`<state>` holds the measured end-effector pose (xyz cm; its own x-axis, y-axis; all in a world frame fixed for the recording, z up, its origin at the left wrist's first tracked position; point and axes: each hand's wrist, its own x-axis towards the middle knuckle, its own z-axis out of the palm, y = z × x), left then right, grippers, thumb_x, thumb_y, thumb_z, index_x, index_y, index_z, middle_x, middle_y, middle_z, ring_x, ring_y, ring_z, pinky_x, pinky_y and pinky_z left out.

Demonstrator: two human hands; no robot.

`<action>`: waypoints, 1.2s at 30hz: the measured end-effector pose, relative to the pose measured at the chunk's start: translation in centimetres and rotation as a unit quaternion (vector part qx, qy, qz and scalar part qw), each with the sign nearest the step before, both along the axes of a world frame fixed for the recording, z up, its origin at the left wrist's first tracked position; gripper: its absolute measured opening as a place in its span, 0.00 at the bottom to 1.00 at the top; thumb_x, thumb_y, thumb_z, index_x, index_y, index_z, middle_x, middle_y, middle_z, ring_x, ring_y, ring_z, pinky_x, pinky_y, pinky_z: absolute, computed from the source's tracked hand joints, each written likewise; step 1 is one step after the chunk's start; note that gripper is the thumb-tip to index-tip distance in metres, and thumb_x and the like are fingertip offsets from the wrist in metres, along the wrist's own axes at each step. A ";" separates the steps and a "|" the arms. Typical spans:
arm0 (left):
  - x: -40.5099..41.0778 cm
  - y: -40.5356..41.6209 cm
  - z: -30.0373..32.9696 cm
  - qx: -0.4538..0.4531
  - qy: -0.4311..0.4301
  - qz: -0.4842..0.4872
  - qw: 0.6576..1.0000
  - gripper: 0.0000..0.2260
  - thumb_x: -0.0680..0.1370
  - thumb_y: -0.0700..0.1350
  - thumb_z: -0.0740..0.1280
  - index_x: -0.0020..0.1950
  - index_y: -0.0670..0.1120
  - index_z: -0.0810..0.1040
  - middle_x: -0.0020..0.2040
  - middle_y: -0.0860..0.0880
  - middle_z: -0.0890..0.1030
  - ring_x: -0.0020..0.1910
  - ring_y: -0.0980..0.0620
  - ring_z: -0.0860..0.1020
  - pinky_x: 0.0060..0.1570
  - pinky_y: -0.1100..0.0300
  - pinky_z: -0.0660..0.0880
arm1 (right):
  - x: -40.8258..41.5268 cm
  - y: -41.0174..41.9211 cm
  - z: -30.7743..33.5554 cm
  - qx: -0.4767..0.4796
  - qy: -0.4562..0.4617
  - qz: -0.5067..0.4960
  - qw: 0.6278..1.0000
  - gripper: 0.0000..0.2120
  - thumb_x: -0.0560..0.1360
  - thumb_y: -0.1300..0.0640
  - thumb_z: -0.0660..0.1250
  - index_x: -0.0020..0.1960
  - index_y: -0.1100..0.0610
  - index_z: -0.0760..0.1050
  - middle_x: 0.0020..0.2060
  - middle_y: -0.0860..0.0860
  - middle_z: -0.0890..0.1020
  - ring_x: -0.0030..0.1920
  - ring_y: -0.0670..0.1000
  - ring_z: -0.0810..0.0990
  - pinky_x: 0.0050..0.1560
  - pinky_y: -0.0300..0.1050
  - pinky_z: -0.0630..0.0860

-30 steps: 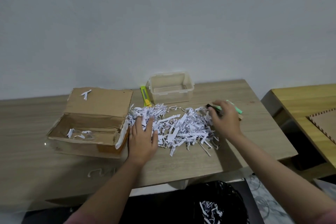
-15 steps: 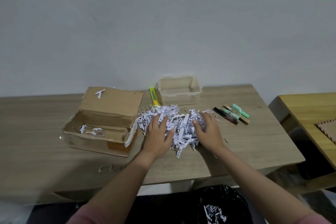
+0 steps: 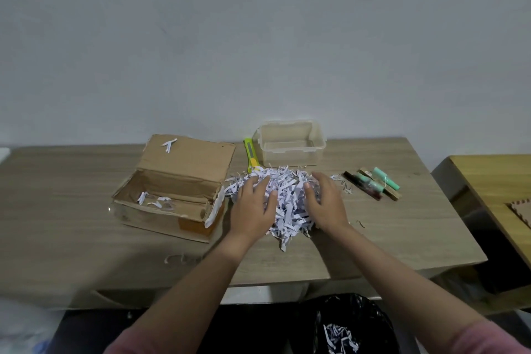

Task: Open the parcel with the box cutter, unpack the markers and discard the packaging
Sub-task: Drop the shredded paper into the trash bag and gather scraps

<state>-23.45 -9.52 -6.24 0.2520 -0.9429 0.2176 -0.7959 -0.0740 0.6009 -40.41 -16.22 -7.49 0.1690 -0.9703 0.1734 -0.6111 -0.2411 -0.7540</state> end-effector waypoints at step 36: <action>-7.2 -0.4 2.2 0.046 0.541 0.081 0.836 0.19 0.83 0.48 0.53 0.73 0.47 0.65 0.69 0.47 0.71 0.67 0.50 0.70 0.68 0.52 0.67 | 4.9 4.7 2.8 0.111 -0.382 -0.167 0.902 0.14 0.78 0.50 0.64 0.60 0.55 0.76 0.56 0.50 0.81 0.57 0.48 0.79 0.57 0.43 0.74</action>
